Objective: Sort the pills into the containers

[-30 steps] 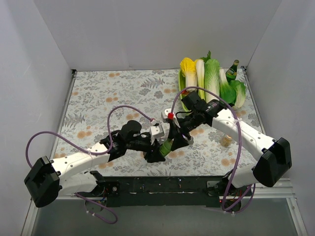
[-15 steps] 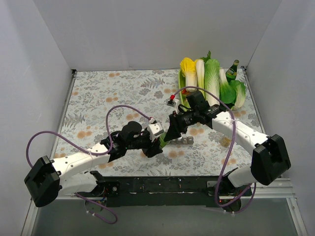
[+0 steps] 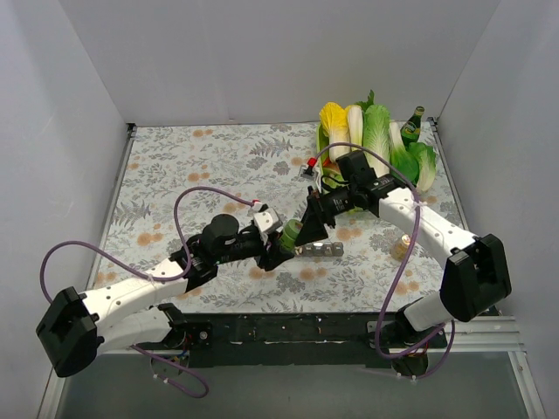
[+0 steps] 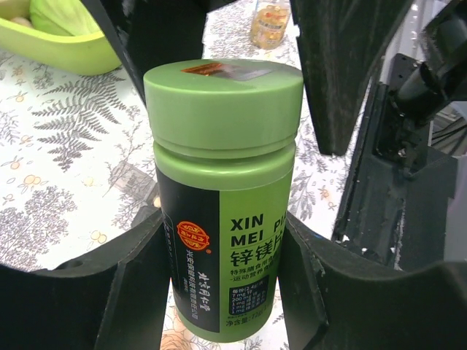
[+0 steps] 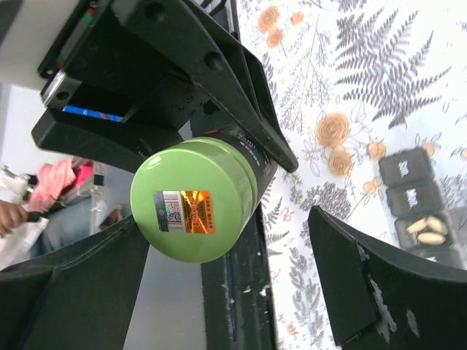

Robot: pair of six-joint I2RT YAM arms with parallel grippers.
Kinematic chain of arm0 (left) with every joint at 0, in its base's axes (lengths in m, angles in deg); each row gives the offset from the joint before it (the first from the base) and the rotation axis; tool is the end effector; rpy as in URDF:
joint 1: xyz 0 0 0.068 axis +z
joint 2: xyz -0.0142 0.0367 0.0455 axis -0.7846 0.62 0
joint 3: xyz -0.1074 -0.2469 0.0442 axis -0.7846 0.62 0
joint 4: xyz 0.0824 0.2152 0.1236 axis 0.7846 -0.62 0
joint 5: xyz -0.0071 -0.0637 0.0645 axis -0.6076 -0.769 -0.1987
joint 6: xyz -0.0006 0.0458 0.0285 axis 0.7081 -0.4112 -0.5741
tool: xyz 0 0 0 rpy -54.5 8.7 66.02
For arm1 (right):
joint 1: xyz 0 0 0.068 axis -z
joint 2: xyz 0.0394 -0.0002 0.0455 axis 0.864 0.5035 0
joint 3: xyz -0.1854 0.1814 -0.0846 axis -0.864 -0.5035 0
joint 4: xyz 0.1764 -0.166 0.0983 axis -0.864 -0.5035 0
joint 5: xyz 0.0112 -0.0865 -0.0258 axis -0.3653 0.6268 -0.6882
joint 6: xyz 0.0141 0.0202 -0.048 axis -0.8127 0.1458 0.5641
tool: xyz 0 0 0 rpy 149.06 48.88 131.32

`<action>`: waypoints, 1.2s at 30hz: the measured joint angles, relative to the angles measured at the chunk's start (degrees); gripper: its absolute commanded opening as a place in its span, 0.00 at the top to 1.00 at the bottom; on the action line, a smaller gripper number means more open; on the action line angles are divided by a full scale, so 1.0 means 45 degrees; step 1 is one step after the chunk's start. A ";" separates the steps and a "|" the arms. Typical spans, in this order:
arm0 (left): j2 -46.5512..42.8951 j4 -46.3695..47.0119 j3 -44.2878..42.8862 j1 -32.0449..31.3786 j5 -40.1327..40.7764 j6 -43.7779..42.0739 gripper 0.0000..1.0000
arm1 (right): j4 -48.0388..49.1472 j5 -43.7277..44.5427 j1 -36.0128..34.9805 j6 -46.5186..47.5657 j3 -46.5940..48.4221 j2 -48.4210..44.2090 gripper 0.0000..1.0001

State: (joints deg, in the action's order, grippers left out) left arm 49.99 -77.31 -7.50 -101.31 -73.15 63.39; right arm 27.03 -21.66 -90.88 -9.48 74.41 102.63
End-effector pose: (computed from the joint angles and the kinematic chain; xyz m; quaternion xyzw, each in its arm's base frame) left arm 0.1429 -0.1861 0.2500 0.1723 0.7868 -0.4982 0.3209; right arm 0.2450 0.1841 0.2851 -0.3906 0.7272 0.5372 0.1733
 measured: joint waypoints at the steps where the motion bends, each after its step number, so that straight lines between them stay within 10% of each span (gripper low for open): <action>1: -0.0136 0.0015 0.0053 0.0000 -0.0092 0.0039 1.00 | -0.0180 -0.0141 0.0010 0.0452 0.0126 -0.0024 0.05; 19: -0.1277 -0.0466 0.0194 -0.0005 -0.2909 0.0612 1.00 | -0.8893 0.0665 -0.0121 2.0070 0.2317 -0.1690 0.02; 36: -0.1180 -0.0471 0.0194 -0.0005 -0.3871 0.0787 1.00 | -0.9374 0.0583 -0.2705 2.0638 0.3774 -0.0806 0.21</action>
State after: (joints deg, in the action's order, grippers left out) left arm 44.68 -79.43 -6.62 -101.33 -90.57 66.93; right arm -15.16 -19.04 -103.05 83.39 91.39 99.00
